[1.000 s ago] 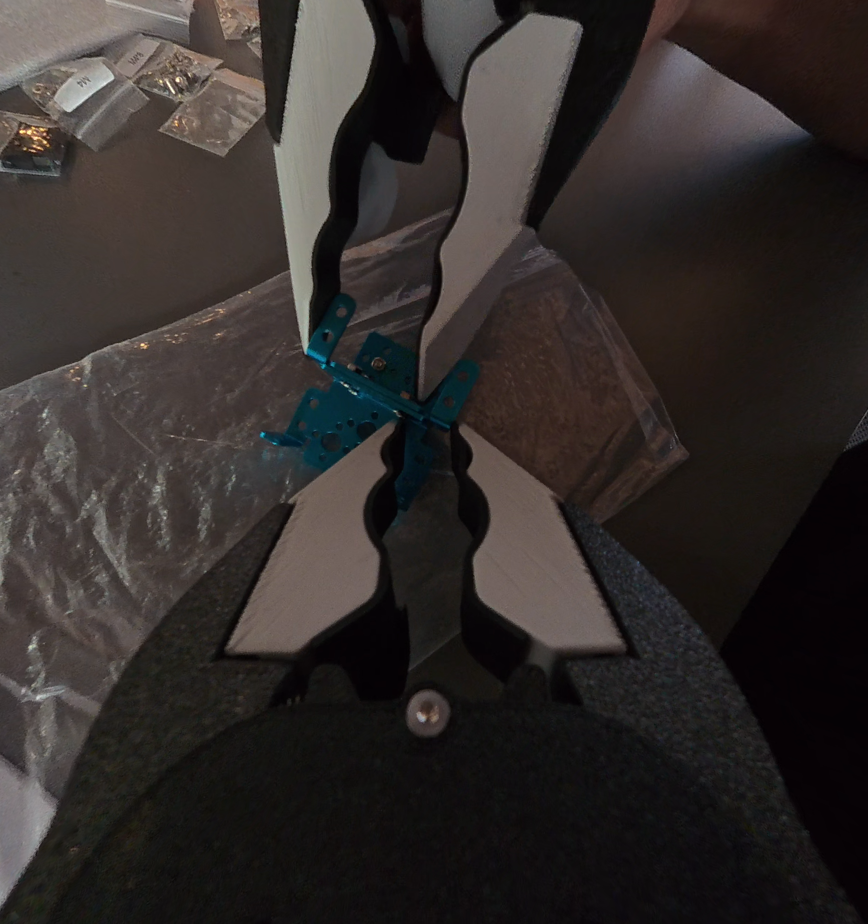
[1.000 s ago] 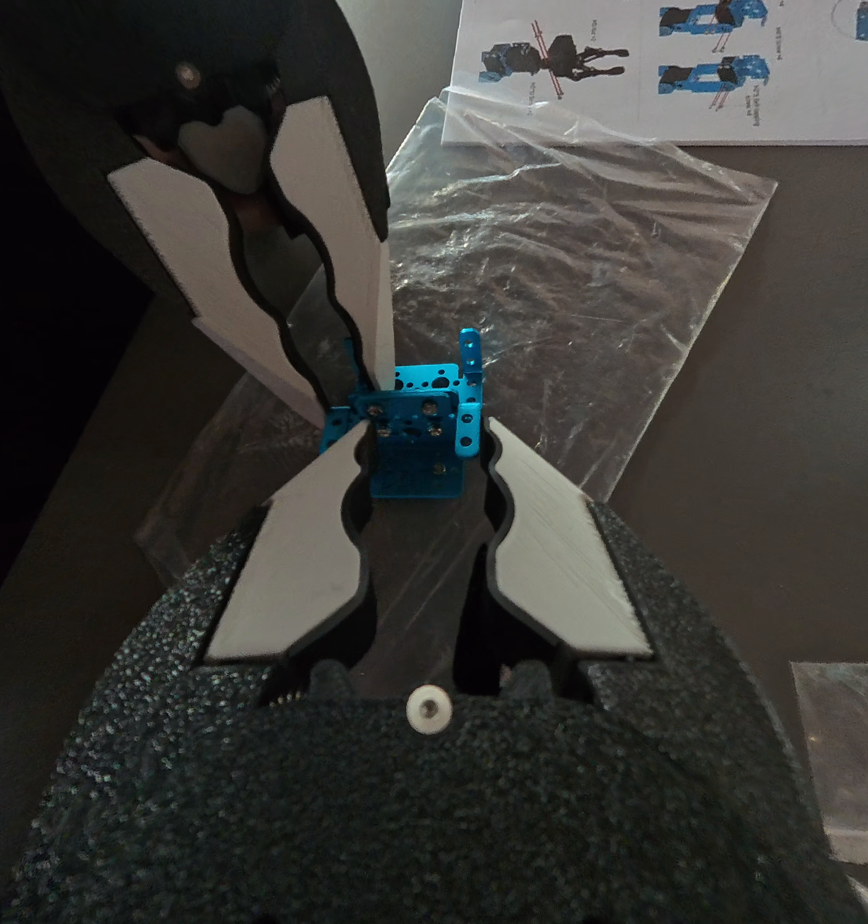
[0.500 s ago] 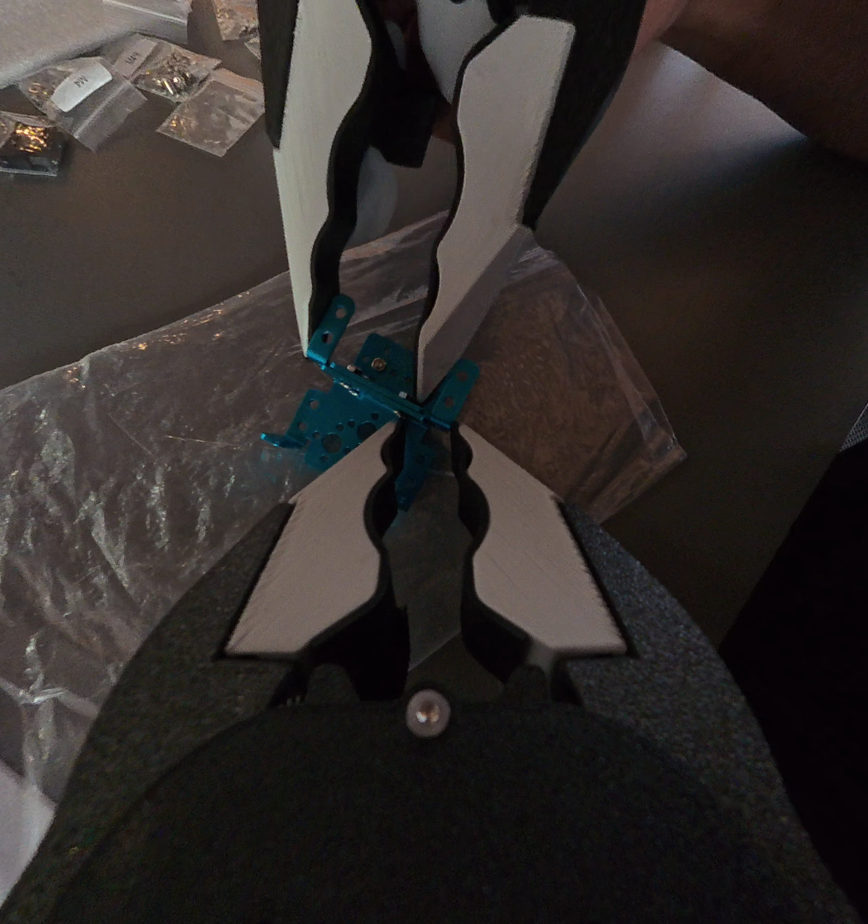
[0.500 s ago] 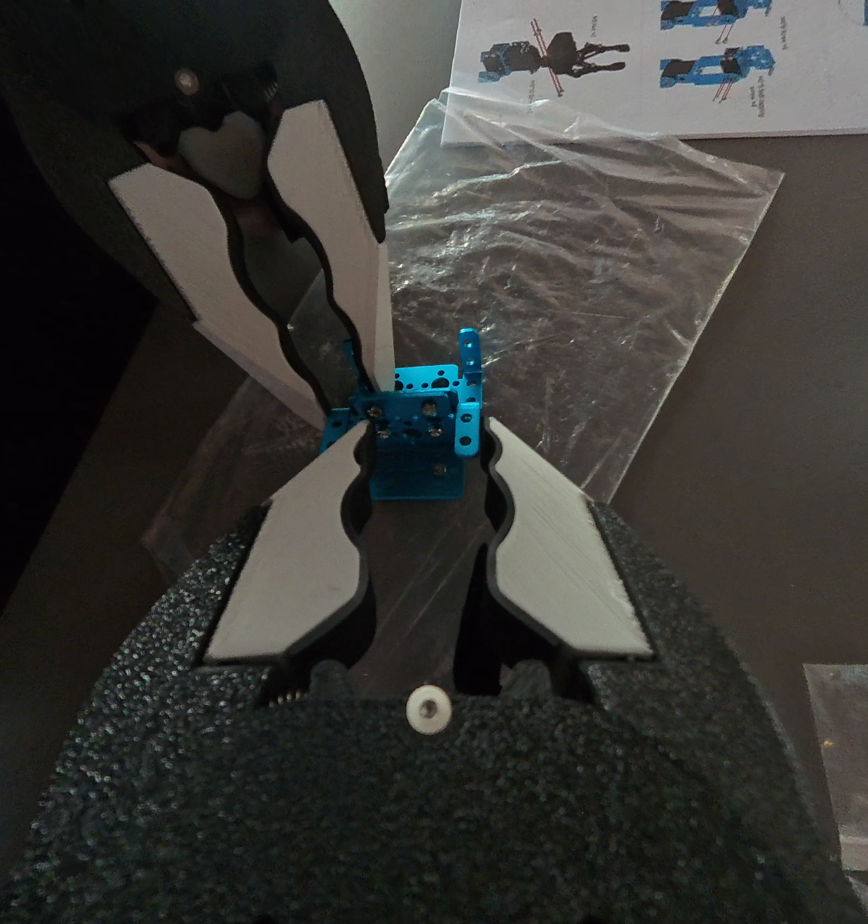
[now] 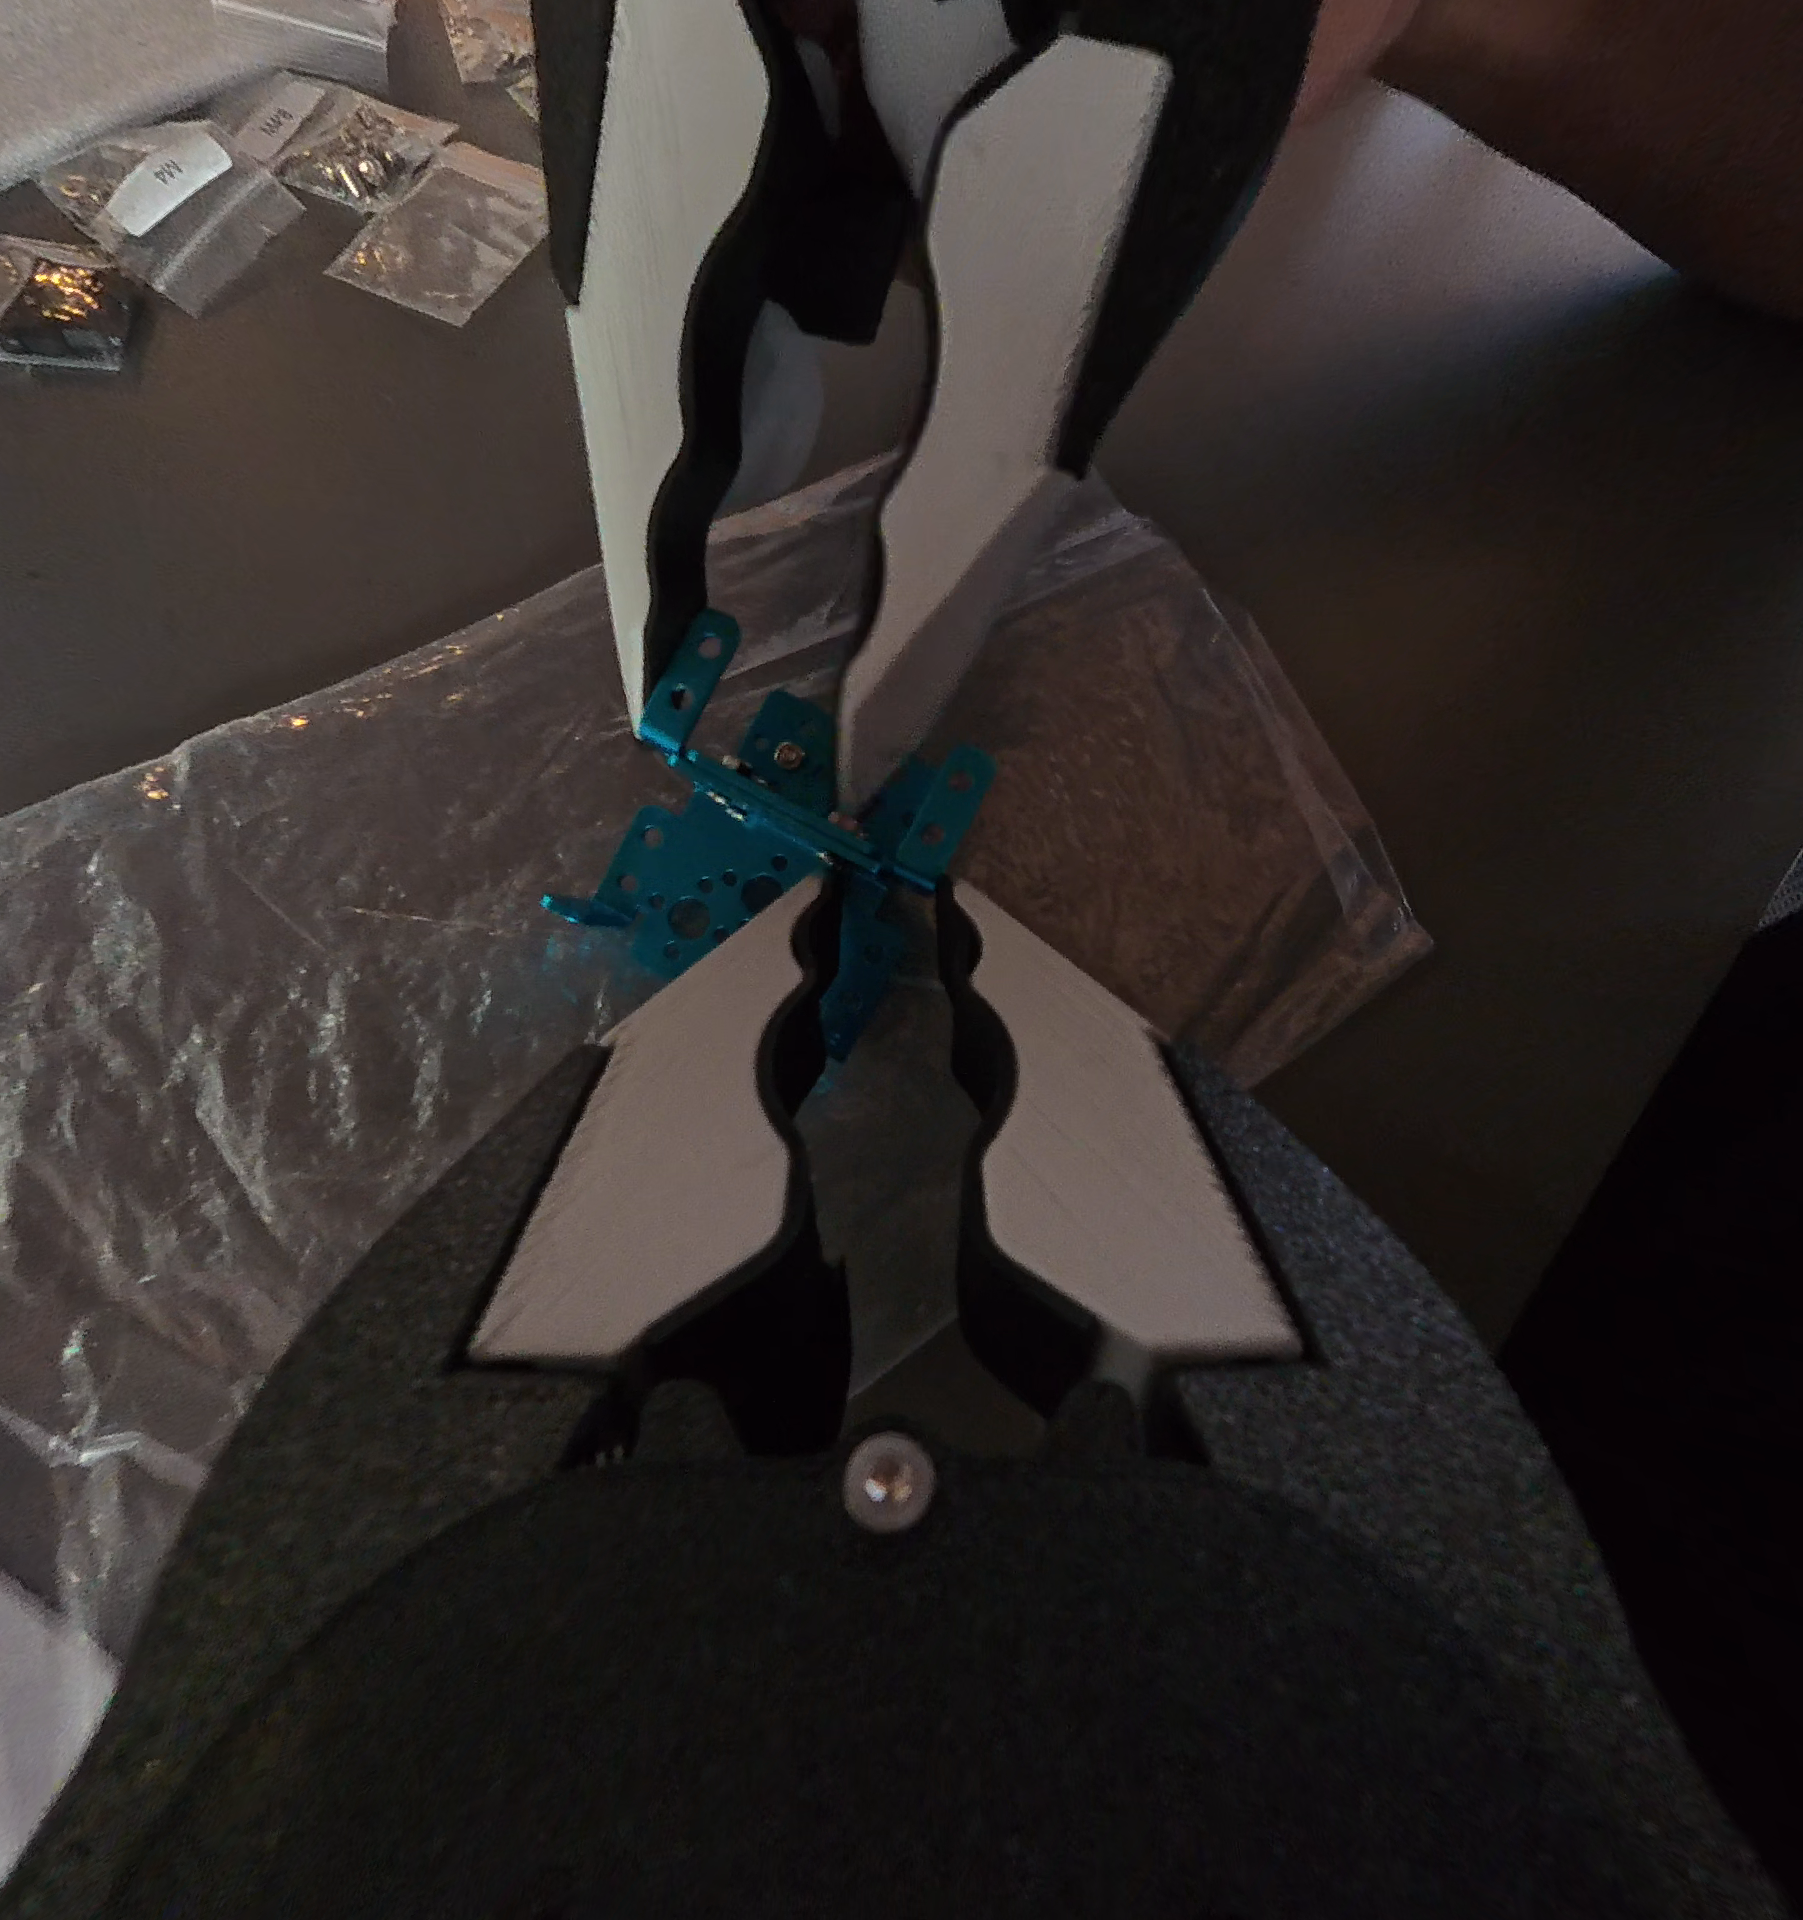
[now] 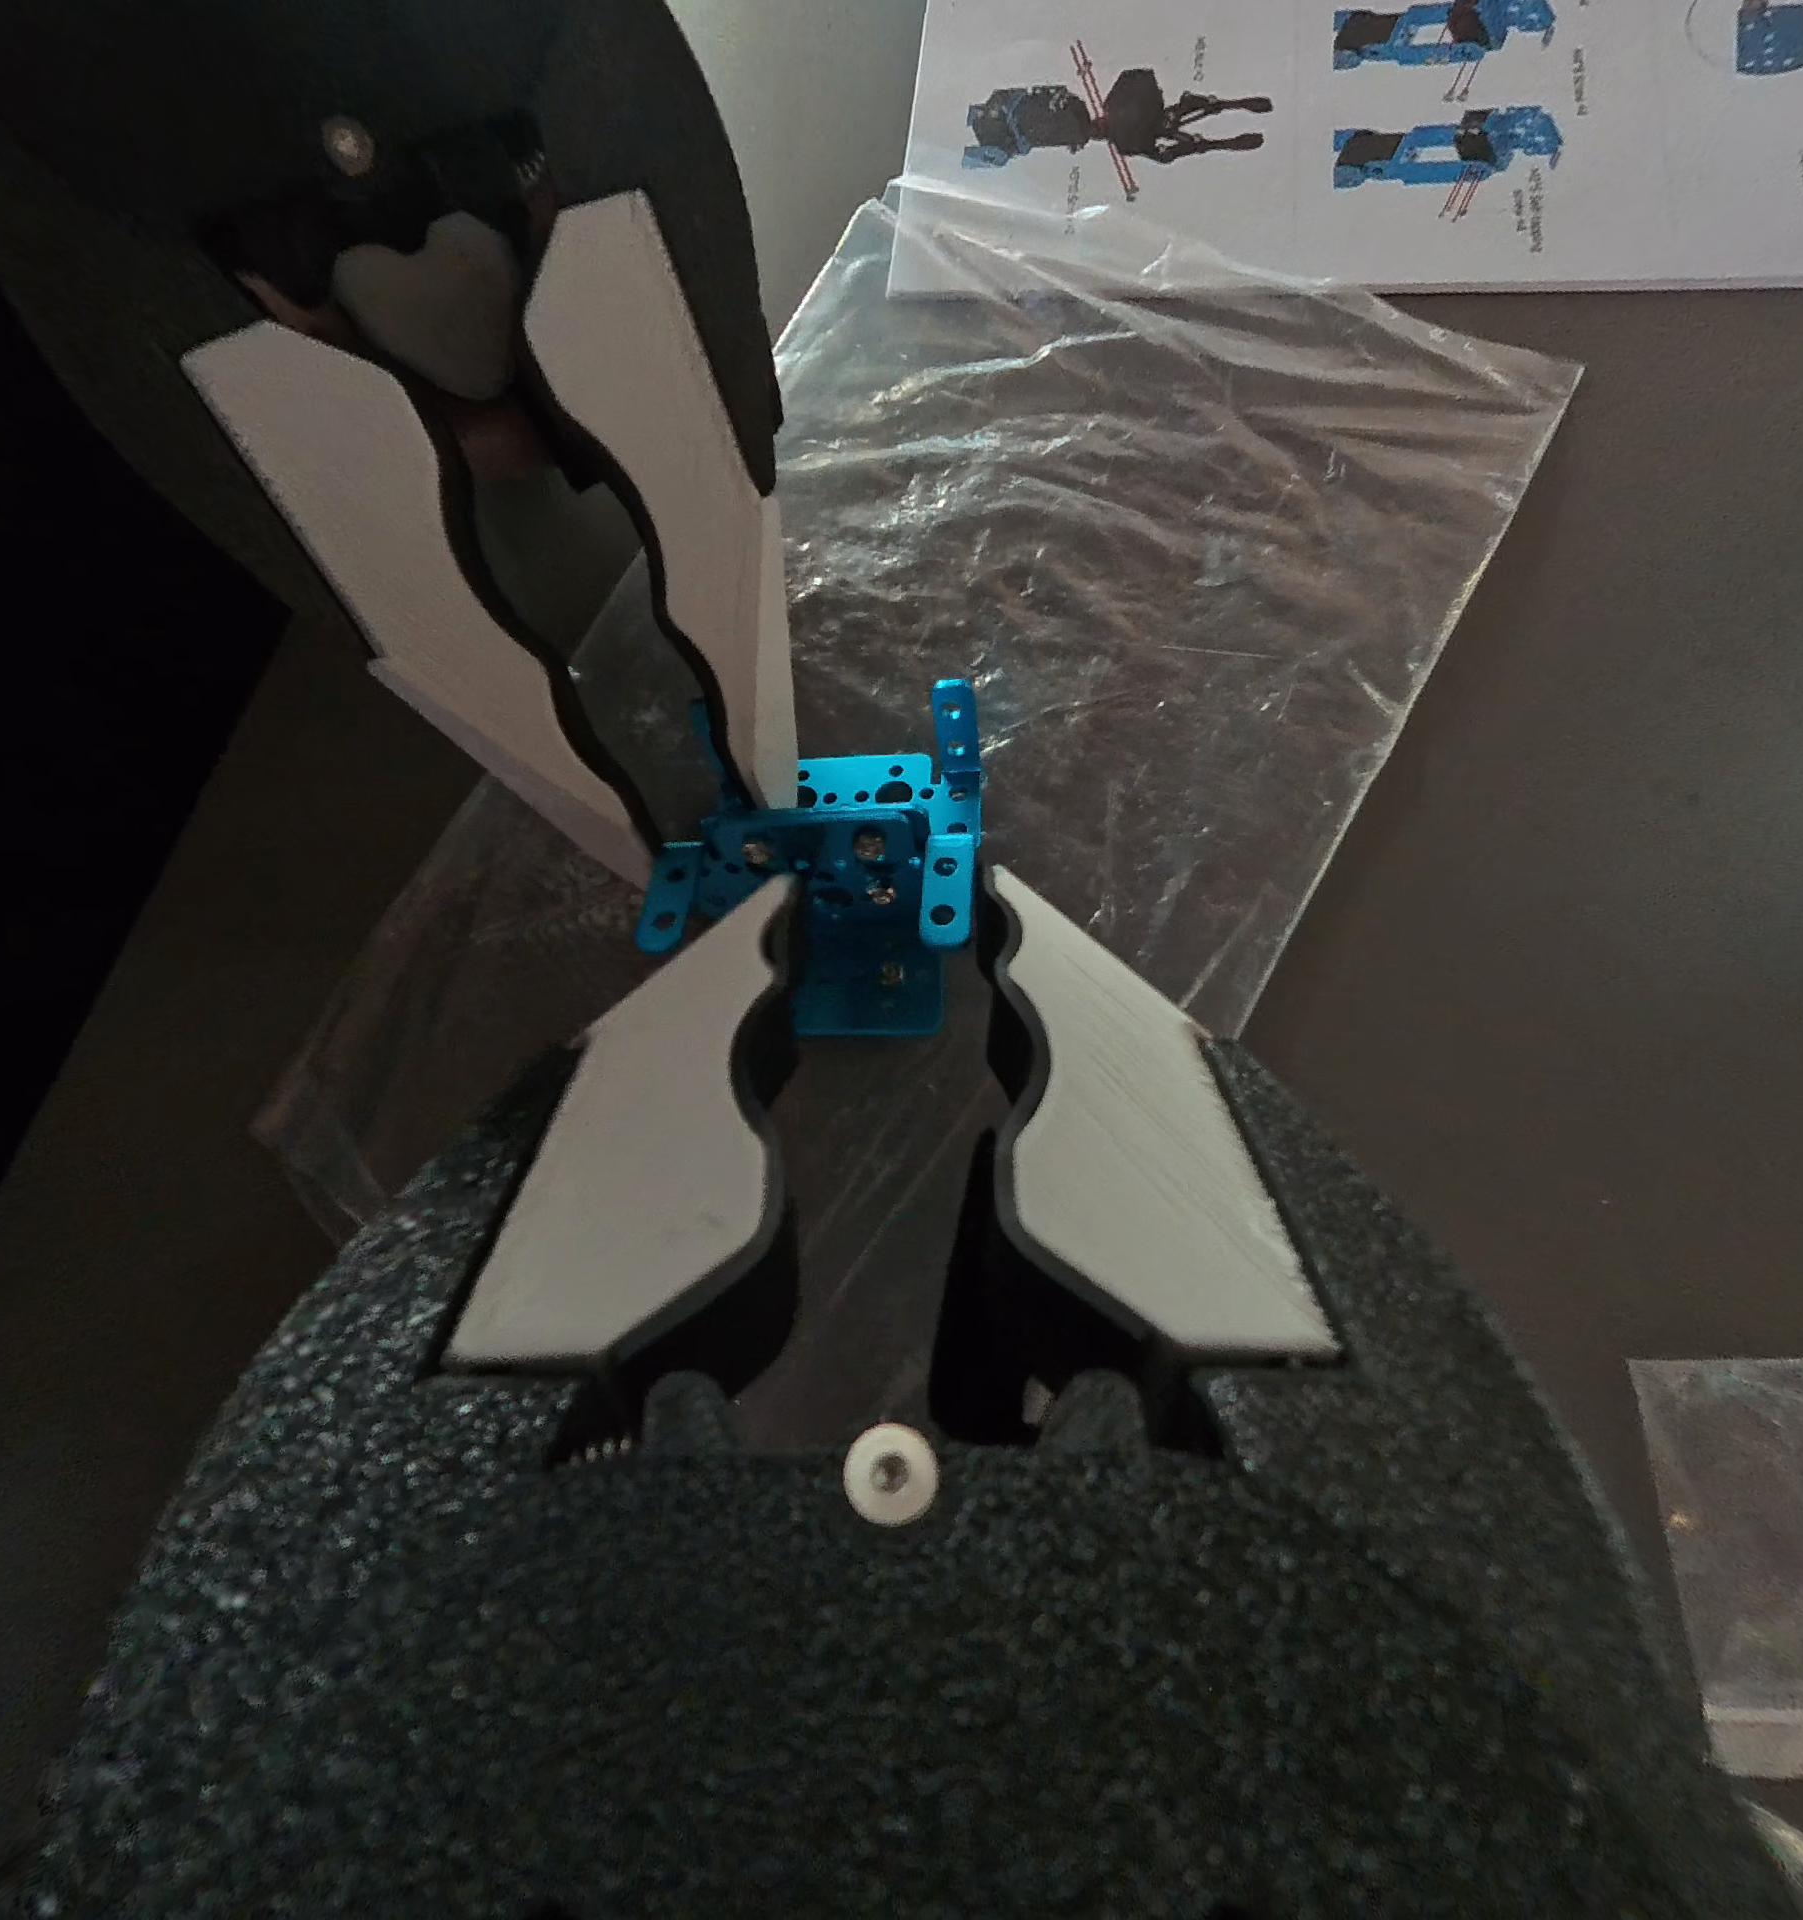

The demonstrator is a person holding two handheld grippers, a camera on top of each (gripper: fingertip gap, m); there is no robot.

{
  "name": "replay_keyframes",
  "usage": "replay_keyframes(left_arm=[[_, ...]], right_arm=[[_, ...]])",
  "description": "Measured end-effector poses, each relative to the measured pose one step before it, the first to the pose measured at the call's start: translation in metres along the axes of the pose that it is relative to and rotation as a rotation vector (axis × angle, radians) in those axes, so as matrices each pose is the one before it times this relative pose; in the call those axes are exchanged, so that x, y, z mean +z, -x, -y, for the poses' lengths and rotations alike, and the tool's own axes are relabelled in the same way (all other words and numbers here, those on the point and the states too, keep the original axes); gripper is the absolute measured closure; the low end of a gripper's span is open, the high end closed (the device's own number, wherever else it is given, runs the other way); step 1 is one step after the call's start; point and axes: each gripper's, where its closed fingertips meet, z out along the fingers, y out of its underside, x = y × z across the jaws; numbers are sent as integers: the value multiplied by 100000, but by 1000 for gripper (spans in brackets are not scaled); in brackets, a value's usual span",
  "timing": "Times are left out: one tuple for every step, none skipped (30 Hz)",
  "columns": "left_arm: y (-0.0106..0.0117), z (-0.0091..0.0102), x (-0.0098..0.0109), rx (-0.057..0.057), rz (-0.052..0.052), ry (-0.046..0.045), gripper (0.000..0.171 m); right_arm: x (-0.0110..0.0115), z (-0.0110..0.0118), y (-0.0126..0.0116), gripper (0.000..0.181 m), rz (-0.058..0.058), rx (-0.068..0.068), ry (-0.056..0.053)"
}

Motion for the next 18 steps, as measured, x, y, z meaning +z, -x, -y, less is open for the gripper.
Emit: replay_keyframes(left_arm=[[14, 10, -13, -75, -102, -33, 154], [-9, -3, 4, 27, -190, 103, 154], [5, 7, 4, 27, -45, -27, 154], [-21, 8, -6, 16, -82, -27, 154], [-1, 14, 7, -23, 1, -102, 154], [-10, 28, -10, -164, -64, -110, 154], [-12, -3, -5, -212, -136, 23, 154], [20, -5, -1, -40, 41, -79, 154], [20, 7, 4, -32, 156, -51, 154], [20, 2, 5, 24, 219, 4, 154], [34, 2, 1, 60, 212, -13, 154], [18, 1, 1, -26, 74, 17, 153], [-35, -34, 12, 110, -140, 168, 153], [-46, 28, -5, 173, 26, -173, 153], [-97, -26, -8, 286, -319, 118, 153], [-110, -37, -14, 112, -744, 126, 154], [10, 8, -25, -466, -328, -198, 153], [66, 10, -21, -901, -306, -173, 154]], right_arm=[[-8, -8, 255, 142, 2226, 870, -264], [-50, 18, 117, 140, 1324, 901, -168], [-12, -6, 9, 140, 207, -209, -253], [40, -17, 54, 138, 66, -543, -232], [41, 3, -17, 139, -441, -207, -46], [74, -1, -67, 139, -768, -38, 294], [62, -43, -30, 141, -835, -797, 491], [-5, 0, -4, 141, -550, -801, 430], [-5, -5, -31, 140, -324, 204, 590], [-5, 7, -25, 141, 15, 510, 365], [-5, 21, -47, 141, 140, 484, -146], [-8, 23, -23, 142, 384, 737, -531], [-50, 24, -91, 143, 117, 707, -443], [-79, -152, -428, 156, -2428, -836, 625], [10, -35, -7, 159, -676, -981, -477], [-2, -61, 115, 160, -205, -1611, 174], [0, -41, -14, 160, -1099, -1441, 238], [36, -13, -52, 160, -502, 330, 300]])
